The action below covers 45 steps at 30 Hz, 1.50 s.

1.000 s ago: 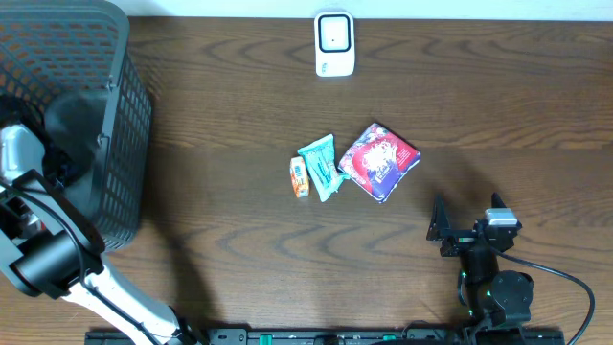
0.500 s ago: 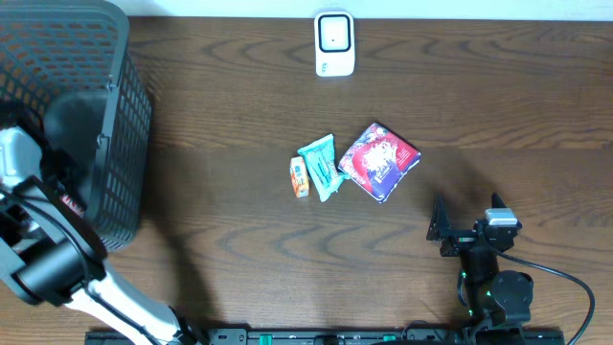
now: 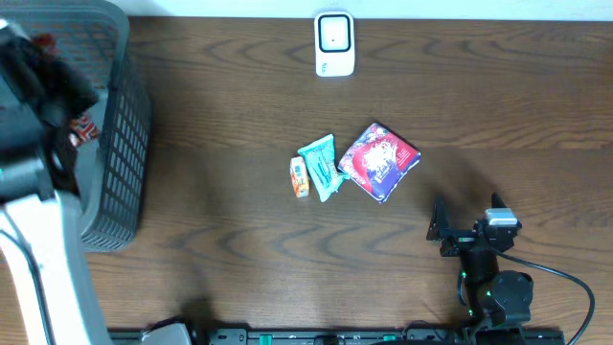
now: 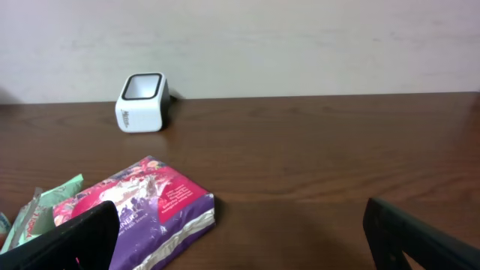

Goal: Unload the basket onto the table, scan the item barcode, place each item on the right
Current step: 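Grasp the red-brown wrapper with the left gripper and lift it out, then carry the wrapper past the scanner and drop it on the table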

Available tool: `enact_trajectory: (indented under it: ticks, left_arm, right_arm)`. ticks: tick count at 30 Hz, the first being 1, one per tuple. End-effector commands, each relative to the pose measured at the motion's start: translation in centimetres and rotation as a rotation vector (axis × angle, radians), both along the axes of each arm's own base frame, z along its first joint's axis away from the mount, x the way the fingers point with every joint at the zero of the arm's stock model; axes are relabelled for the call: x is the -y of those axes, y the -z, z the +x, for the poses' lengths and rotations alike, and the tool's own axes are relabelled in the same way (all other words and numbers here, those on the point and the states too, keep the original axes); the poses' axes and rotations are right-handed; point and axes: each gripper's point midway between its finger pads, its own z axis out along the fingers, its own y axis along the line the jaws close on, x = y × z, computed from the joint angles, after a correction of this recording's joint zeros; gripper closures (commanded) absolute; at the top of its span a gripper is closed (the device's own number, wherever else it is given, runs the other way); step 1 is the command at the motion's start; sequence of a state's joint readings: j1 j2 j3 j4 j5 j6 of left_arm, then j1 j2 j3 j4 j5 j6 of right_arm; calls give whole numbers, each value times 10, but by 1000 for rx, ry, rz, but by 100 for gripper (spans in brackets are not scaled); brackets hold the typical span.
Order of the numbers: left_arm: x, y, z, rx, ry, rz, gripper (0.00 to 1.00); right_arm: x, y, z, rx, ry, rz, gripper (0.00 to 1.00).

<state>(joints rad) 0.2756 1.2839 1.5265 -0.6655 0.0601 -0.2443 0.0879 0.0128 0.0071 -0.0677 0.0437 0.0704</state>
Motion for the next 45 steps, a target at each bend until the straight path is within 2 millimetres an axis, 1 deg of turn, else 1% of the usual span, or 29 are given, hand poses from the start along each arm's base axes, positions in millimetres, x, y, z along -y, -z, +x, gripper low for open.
enact_trajectory:
  ticks: [1, 4, 6, 8, 10, 12, 13, 15, 19, 23, 24, 25, 26, 28, 31, 33, 35, 38, 40, 42, 43, 45]
  left_arm:
    - [65, -23, -2, 79, 205, -100, 93]
    - [116, -34, -11, 108, 354, -139, 93]
    - [150, -36, -16, 108, 462, -156, 93]
    - [184, -31, -19, 84, 557, -164, 93]
    - [214, -19, -20, 45, 637, -172, 93]
    - [241, -2, -19, -9, 698, -172, 93]
    - [255, 10, -16, -44, 724, -169, 93]
    - [274, 32, -10, -104, 751, -157, 93]
    - [317, 90, 4, -255, 796, -159, 93]
    - [345, 144, 19, -363, 819, -152, 92]
    - [349, 156, 23, -383, 820, -149, 90]
    - [352, 167, 27, -400, 819, -148, 84]
    - [355, 178, 31, -415, 817, -147, 74]
    - [358, 194, 37, -437, 813, -144, 67]
    - [356, 206, 43, -453, 799, -137, 61]
    - [350, 205, 47, -446, 772, -118, 52]
    - [342, 198, 51, -427, 753, -111, 49]
    - [327, 176, 54, -385, 728, -121, 44]
    - [312, 156, 54, -348, 703, -129, 42]
    - [293, 138, 52, -318, 670, -135, 41]
    - [285, 131, 51, -309, 655, -138, 41]
    - [262, 119, 46, -304, 613, -144, 40]
  right_arm:
    - [1, 1, 0, -2, 1, -8, 1]
    - [1, 1, 0, -2, 1, -8, 1]
    - [1, 1, 0, -2, 1, -8, 1]
    - [1, 1, 0, -2, 2, -8, 1]
    - [1, 1, 0, -2, 1, -8, 1]
    - [1, 1, 0, -2, 1, -8, 1]
    - [1, 1, 0, -2, 2, -8, 1]
    - [1, 1, 0, -2, 2, -8, 1]
    - [1, 1, 0, -2, 2, -8, 1]
    - [1, 1, 0, -2, 2, -8, 1]
    - [1, 1, 0, -2, 2, -8, 1]
    - [1, 1, 0, -2, 1, -8, 1]
    - [1, 1, 0, -2, 2, -8, 1]
    - [1, 1, 0, -2, 2, -8, 1]
    - [1, 1, 0, -2, 1, -8, 1]
    - [1, 1, 0, -2, 2, -8, 1]
    - [1, 1, 0, -2, 1, -8, 1]
    - [1, 1, 0, -2, 2, -8, 1]
    - [1, 1, 0, -2, 2, -8, 1]
    - [1, 1, 0, -2, 2, -9, 1]
    - [1, 1, 0, -2, 1, -8, 1]
    - [1, 1, 0, -2, 1, -8, 1]
